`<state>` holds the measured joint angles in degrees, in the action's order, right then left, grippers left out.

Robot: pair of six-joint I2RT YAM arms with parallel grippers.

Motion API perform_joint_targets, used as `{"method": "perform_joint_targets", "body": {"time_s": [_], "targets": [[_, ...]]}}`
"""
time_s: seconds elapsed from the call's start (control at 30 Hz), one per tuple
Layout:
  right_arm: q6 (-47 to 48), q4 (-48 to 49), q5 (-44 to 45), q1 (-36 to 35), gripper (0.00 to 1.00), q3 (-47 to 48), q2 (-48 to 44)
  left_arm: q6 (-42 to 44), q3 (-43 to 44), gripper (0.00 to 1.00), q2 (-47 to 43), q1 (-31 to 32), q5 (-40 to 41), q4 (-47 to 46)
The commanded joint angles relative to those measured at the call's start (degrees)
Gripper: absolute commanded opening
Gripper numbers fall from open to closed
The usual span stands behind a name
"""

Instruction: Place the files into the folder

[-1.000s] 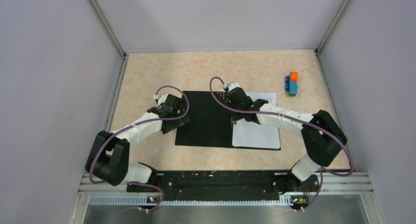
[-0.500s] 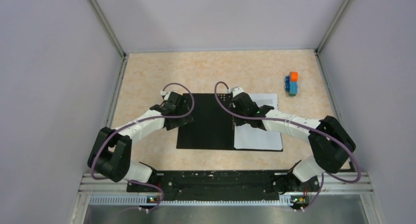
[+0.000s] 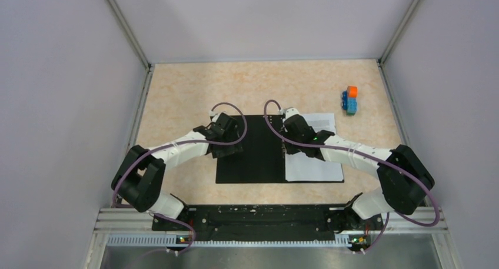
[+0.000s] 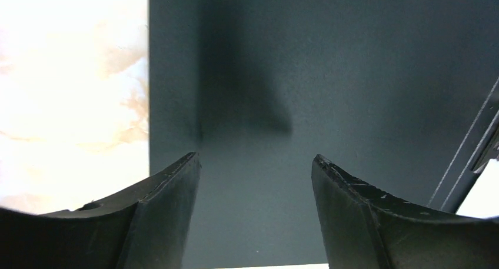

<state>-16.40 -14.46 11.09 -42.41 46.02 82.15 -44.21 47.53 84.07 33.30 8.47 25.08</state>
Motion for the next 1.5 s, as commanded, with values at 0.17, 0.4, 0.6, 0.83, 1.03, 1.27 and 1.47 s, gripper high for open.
{"method": "perform_joint_targets", "body": {"time_s": [0.17, 0.4, 0.6, 0.83, 1.03, 1.27, 1.47], "targets": [[-1.5, -7.0, -0.9, 1.0, 0.00, 0.8, 0.4, -9.4, -1.4, 0.63, 2.6, 4.4, 7.2, -0.4], [-1.8, -8.7, -2.4, 1.0, 0.00, 4.9, 4.0, -13.6, -3.3, 0.62, 3.2, 7.5, 12.1, -1.2], [-2.4, -10.1, -3.5, 1.0, 0.02, 7.8, 5.9, -15.2, -4.3, 0.62, 4.8, 8.0, 12.4, -2.4], [-2.6, -12.1, -4.1, 1.0, 0.08, 11.3, 7.9, -15.4, -4.5, 0.62, 5.6, 8.1, 13.8, -2.3], [-2.8, -13.4, -4.2, 1.0, 0.17, 13.6, 8.3, -15.0, -5.1, 0.63, 5.6, 8.2, 14.2, -3.2], [-2.8, -14.2, -4.8, 1.0, 0.29, 15.1, 8.4, -14.6, -5.4, 0.63, 5.9, 8.2, 14.4, -4.0], [-3.0, -15.2, -4.6, 1.0, 0.33, 16.8, 7.9, -14.4, -4.8, 0.64, 6.1, 8.2, 14.5, -4.1]]}}
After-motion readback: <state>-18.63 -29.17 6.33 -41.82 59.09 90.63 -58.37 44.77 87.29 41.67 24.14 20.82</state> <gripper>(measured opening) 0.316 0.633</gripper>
